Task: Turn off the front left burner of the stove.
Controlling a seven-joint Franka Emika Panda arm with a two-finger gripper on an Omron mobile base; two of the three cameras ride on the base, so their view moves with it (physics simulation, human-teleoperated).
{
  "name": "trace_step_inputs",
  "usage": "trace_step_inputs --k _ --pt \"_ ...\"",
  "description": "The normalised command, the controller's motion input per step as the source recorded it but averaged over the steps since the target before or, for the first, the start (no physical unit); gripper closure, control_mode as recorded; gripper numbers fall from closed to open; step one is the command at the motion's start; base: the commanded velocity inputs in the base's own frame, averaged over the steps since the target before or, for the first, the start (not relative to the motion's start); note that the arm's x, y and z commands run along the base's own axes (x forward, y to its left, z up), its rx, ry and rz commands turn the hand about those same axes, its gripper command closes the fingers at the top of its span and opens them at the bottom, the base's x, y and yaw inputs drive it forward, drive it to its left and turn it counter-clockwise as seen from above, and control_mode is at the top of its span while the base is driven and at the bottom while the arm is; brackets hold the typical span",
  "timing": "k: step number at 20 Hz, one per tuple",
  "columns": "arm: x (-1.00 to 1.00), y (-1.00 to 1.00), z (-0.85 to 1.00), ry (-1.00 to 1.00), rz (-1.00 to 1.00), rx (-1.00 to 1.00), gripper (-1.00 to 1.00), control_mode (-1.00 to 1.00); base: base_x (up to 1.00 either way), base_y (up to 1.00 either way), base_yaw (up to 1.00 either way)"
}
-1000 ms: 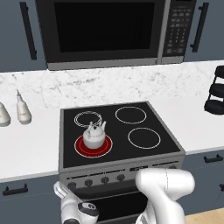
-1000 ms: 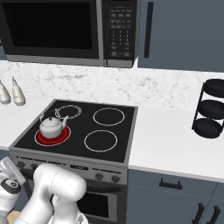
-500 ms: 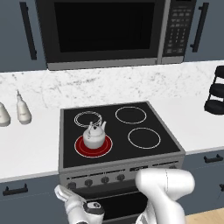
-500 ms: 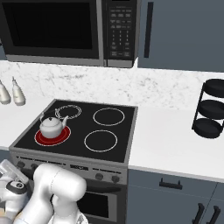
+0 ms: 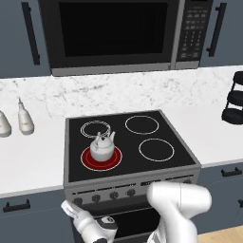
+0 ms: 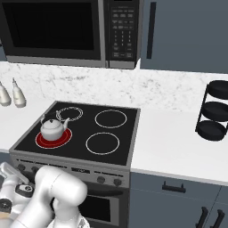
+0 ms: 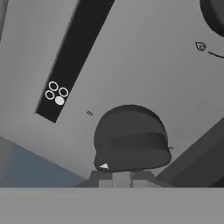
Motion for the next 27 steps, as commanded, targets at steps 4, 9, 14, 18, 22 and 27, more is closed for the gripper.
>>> trace_step_inputs --k 4,9,14,18,22,27 --pt "0.12 -0.77 1.0 -0.38 0.0 0.29 1.0 -1.0 0.0 0.0 0.0" --pt "0.09 -0.85 1.0 -0.35 0.0 0.27 1.0 -1.0 0.0 0.0 0.0" --pt "0.0 -0.98 1.0 -0.25 -0.01 0.19 1.0 -1.0 0.0 0.0 0.0" --pt "-0.01 -1.0 1.0 -0.22 -0.02 0.13 1.0 -1.0 0.0 0.0 0.0" --pt "-0.07 -1.0 1.0 -0.25 -0.01 0.11 1.0 -1.0 0.0 0.0 0.0" --pt "-0.2 -1.0 1.0 -0.3 -0.02 0.12 1.0 -1.0 0.0 0.0 0.0"
